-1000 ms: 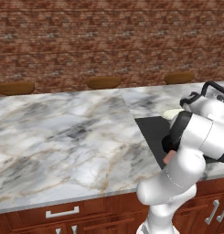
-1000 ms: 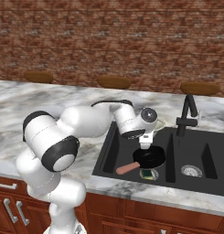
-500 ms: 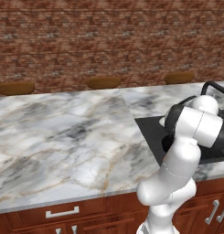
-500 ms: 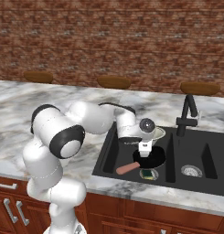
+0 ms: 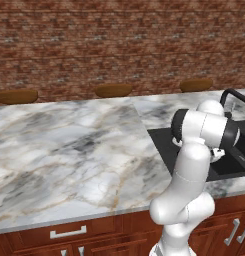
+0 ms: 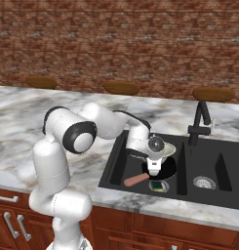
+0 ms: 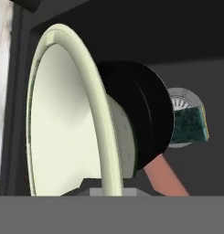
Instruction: Pick the saucepan and bowl and place them in the sink. Then turn on the water.
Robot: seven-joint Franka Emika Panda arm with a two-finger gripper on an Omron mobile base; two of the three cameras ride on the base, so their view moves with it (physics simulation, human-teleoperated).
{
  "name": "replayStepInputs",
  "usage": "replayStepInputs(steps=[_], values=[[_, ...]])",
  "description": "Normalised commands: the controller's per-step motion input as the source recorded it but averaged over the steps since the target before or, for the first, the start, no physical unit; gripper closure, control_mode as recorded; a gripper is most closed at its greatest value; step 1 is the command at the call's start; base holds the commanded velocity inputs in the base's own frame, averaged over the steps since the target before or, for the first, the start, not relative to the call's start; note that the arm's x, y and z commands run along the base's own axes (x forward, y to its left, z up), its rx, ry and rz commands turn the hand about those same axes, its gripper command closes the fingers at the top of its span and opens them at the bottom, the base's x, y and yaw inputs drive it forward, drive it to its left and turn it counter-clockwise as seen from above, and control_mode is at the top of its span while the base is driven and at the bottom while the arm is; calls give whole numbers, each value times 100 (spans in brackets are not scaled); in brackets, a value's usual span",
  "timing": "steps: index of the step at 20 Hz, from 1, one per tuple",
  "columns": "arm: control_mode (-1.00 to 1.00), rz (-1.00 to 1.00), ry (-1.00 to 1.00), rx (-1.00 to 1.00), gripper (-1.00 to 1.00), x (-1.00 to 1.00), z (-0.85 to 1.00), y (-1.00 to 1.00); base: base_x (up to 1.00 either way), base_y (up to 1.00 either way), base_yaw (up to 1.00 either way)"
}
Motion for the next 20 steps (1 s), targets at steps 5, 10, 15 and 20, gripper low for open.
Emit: replayStepInputs(steps=[5,10,15,20], values=[[-100,0,0,0,100,11,-37,-8,0,0,0],[-100,0,0,0,100,18,-20,-12,0,0,0],[-100,0,0,0,100,19,-17,-18,0,0,0],[-100,0,0,0,100,11,-18,-15,0,0,0]])
